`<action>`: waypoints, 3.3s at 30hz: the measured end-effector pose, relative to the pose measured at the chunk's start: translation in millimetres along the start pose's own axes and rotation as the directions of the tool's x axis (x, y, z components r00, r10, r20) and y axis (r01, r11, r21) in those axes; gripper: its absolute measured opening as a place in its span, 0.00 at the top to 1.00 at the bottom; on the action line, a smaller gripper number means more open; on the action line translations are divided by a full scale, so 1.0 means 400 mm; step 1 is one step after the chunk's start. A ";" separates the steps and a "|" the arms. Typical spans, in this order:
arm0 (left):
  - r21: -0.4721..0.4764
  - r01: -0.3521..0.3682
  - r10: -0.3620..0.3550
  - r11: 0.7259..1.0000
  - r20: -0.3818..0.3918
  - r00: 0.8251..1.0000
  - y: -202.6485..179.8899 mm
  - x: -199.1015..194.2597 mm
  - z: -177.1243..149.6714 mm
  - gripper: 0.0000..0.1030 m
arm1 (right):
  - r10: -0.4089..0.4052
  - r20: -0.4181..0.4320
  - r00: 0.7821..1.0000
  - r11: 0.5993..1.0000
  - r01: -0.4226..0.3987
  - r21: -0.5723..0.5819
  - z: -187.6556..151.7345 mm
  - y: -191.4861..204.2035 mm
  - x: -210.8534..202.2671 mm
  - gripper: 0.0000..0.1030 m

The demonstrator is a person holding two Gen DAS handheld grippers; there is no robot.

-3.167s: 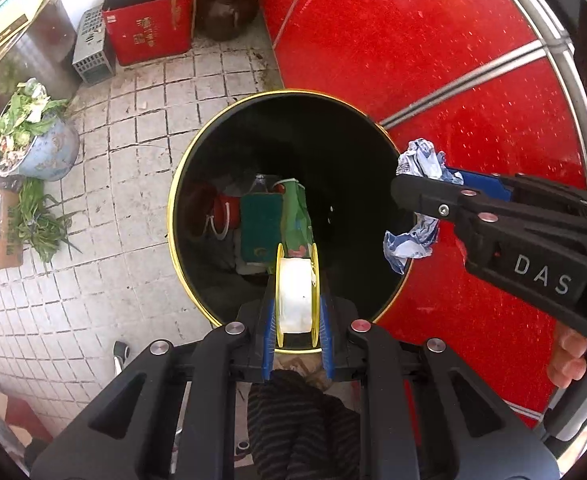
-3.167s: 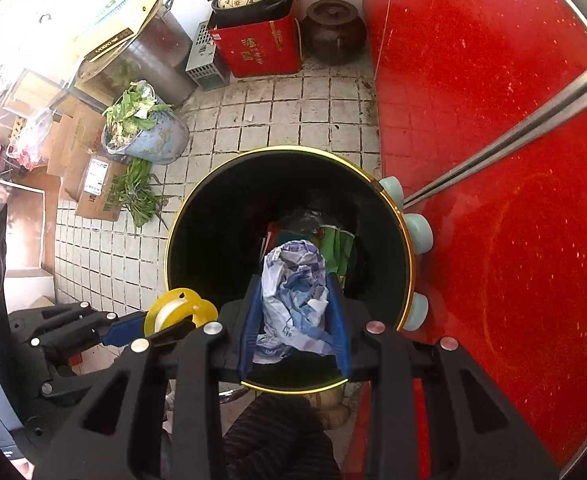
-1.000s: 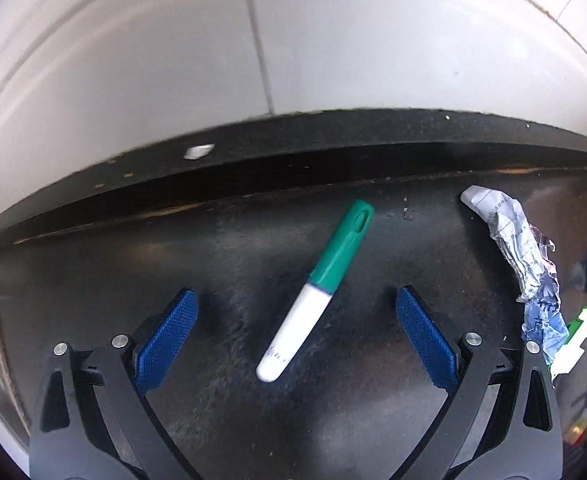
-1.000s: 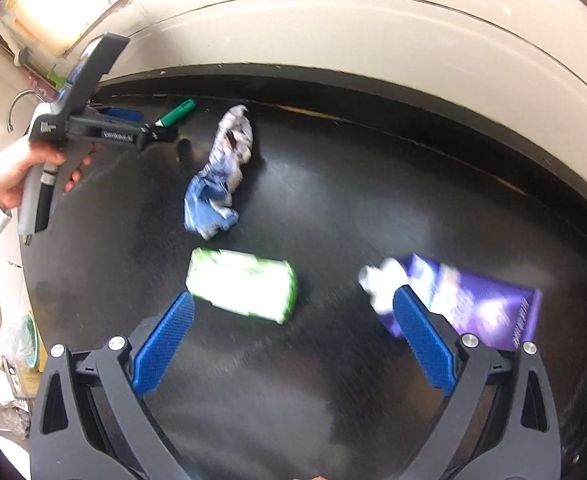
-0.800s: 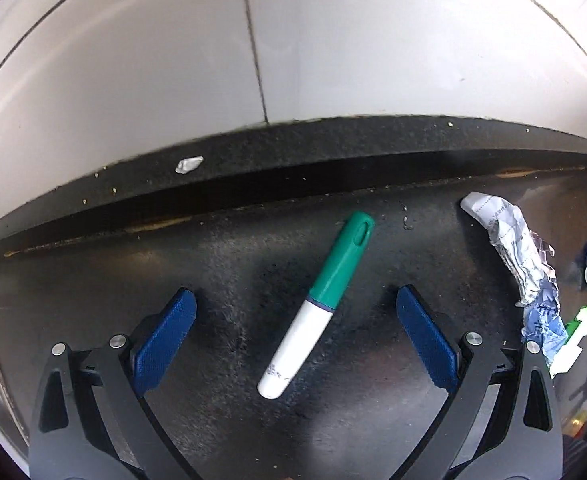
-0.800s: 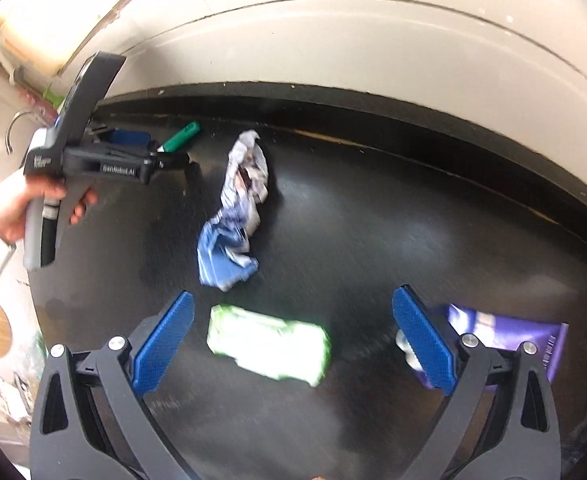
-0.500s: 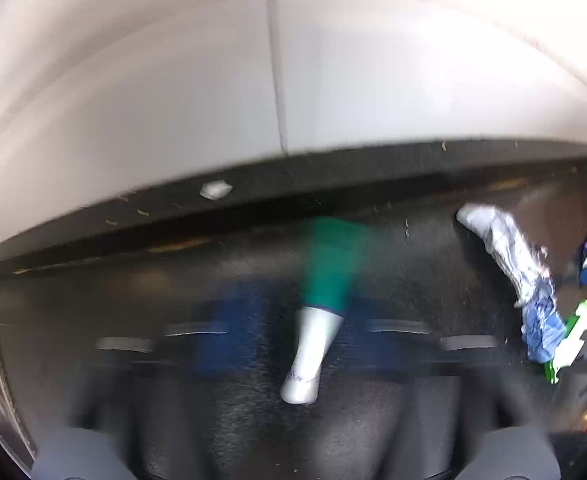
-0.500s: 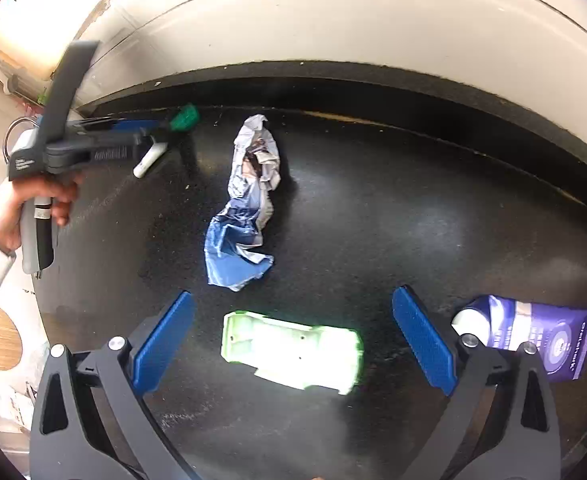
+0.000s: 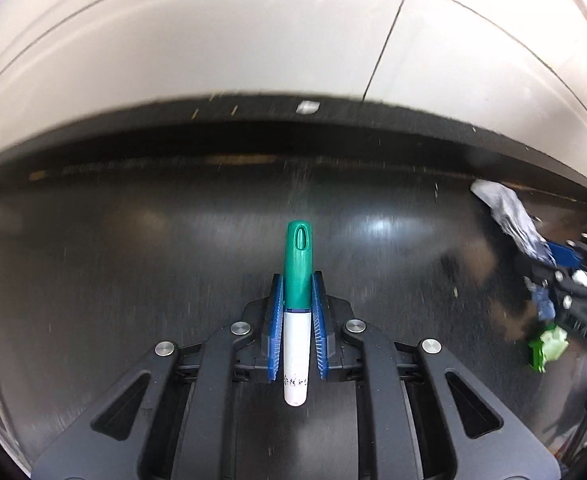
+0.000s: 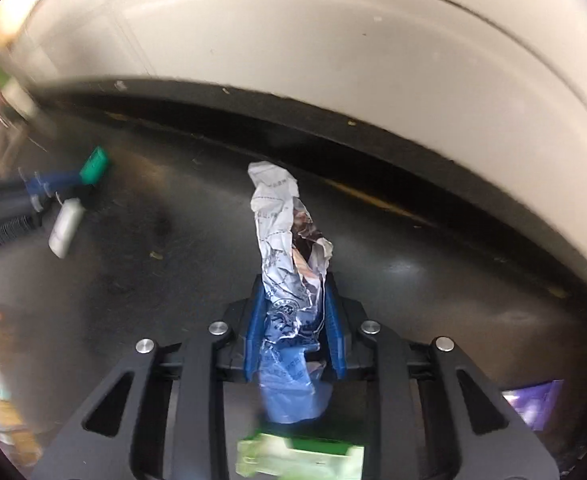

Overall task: Collect trash
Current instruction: 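Grasp the green marker with the left gripper while the right grasps crumpled foil, then carry the marker and foil over the trash bin with both grippers, then open both grippers to drop the marker and foil into the bin, then return both open grippers to the countertop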

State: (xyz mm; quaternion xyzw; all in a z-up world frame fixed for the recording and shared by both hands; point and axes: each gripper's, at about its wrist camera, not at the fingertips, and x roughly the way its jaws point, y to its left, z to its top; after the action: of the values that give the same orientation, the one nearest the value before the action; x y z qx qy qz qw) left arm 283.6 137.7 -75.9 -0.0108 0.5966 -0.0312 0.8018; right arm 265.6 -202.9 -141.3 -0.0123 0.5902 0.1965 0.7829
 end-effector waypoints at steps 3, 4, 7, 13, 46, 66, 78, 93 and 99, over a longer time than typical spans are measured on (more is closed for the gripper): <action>-0.036 0.020 -0.019 0.999 0.022 1.000 0.019 -0.037 -0.038 0.87 | 0.036 0.025 0.999 0.999 -0.036 -0.003 -0.017 -0.003 -0.039 0.75; -0.045 0.020 -0.019 0.999 0.032 0.999 0.022 -0.053 -0.053 0.87 | 0.040 0.046 0.998 0.999 -0.039 -0.010 -0.028 0.000 -0.061 0.75; -0.079 0.028 -0.023 0.996 0.067 0.998 0.046 -0.112 -0.113 0.87 | 0.094 0.088 0.992 0.996 -0.093 -0.008 -0.068 0.016 -0.132 0.75; -0.182 0.038 -0.014 0.983 0.131 0.991 0.062 -0.217 -0.268 0.87 | 0.215 0.143 0.966 0.975 -0.205 -0.087 -0.158 0.087 -0.249 0.75; -0.907 -0.192 0.301 0.376 -0.076 0.950 0.351 -0.533 -1.543 0.87 | 0.240 -0.394 0.887 0.394 -0.460 -0.796 -0.758 1.246 -0.115 0.75; -0.947 -0.083 0.151 0.311 -0.037 0.988 0.419 -0.235 -1.653 0.87 | 0.025 -0.405 0.914 0.328 -0.391 -0.860 -0.963 1.361 0.207 0.75; -0.952 -0.089 0.127 0.292 -0.054 0.990 0.504 -0.143 -1.660 0.87 | -0.027 -0.411 0.911 0.328 -0.381 -0.865 -0.977 1.377 0.299 0.75; -0.972 -0.227 0.265 0.069 -0.201 0.943 0.552 -0.219 -1.785 0.07 | 0.067 -0.441 0.895 0.242 -0.444 -0.863 -1.051 1.344 0.273 0.07; -0.917 -0.398 0.445 0.035 -0.342 0.828 0.479 -0.436 -1.771 0.06 | 0.253 -0.437 0.863 0.242 -0.493 -0.836 -0.995 1.306 0.044 0.07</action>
State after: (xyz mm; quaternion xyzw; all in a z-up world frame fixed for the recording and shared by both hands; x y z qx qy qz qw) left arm -437.3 354.0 -123.5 -0.3387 0.4369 0.5883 0.5902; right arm -264.5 184.0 -167.4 -0.3337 0.4351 0.6742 0.4948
